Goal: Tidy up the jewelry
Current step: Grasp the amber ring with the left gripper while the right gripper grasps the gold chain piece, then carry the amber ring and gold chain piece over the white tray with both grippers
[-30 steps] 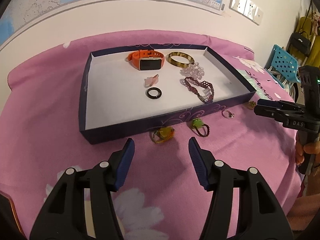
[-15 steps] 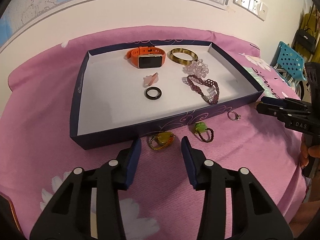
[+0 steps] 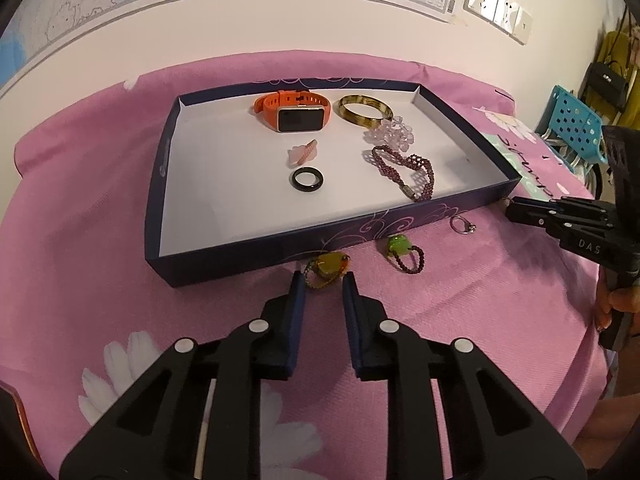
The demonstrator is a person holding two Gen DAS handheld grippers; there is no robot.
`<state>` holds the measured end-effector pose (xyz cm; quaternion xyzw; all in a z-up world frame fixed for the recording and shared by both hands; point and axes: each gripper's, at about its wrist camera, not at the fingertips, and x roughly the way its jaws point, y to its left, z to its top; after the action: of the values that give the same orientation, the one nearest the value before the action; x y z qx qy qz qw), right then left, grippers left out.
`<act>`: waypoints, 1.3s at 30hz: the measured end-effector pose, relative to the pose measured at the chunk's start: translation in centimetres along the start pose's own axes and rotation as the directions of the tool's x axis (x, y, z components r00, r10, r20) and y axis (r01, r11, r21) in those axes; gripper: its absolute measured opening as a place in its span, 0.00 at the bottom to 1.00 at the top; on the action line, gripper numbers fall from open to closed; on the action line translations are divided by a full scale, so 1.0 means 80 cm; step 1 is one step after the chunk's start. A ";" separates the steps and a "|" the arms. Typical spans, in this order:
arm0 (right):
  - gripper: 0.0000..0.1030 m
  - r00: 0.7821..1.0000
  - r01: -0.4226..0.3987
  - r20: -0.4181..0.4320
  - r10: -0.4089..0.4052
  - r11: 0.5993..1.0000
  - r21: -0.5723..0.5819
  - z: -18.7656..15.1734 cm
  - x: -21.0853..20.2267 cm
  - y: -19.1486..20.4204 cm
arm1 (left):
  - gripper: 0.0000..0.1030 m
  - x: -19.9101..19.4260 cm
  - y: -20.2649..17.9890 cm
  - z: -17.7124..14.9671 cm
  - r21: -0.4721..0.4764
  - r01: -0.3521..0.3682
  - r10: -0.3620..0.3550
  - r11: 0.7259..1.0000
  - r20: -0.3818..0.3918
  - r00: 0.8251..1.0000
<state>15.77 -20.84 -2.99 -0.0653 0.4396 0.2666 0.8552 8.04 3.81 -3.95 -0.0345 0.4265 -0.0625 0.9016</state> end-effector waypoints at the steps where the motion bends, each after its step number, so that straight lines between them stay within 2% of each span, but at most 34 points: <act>1: 0.08 1.000 -0.017 -0.001 0.017 1.000 0.004 0.000 -0.001 0.001 | 0.21 0.000 0.001 0.000 -0.003 0.002 -0.002 1.000 0.000 1.000; 3: 0.08 0.999 -0.032 0.000 0.032 0.999 0.004 -0.001 -0.002 0.003 | 0.32 0.000 0.000 0.001 0.000 0.001 -0.001 1.000 0.004 1.000; 7: 0.08 0.999 -0.049 0.004 0.049 0.999 -0.001 -0.001 -0.004 0.009 | 0.37 0.005 -0.005 0.005 0.013 -0.009 0.009 1.000 0.005 1.000; 10: 0.08 0.998 -0.060 0.008 0.060 0.998 -0.004 -0.001 -0.005 0.013 | 0.36 0.010 -0.009 0.009 0.020 -0.022 0.022 1.000 0.002 1.000; 12: 0.08 0.998 -0.070 0.008 0.070 0.998 -0.003 -0.002 -0.006 0.015 | 0.25 0.012 -0.011 0.010 0.021 -0.029 0.030 0.999 -0.001 1.000; 17: 0.08 0.996 -0.091 0.014 0.091 0.996 -0.009 -0.001 -0.006 0.019 | 0.14 0.009 -0.010 0.007 0.011 -0.036 0.036 0.999 -0.002 0.999; 20: 0.08 0.994 -0.109 0.017 0.109 0.994 -0.014 0.000 -0.007 0.023 | 0.11 0.006 -0.010 0.004 0.008 -0.021 0.021 1.000 0.003 1.000; 39: 0.08 0.984 -0.172 0.040 0.173 0.985 -0.029 0.009 -0.018 0.037 | 0.10 -0.018 -0.012 -0.006 0.005 0.035 -0.035 0.999 0.032 0.999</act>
<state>14.08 -18.63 -1.04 -0.0322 0.4222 0.3465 0.8370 6.63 3.06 -3.04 -0.0410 0.4114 -0.0786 0.9071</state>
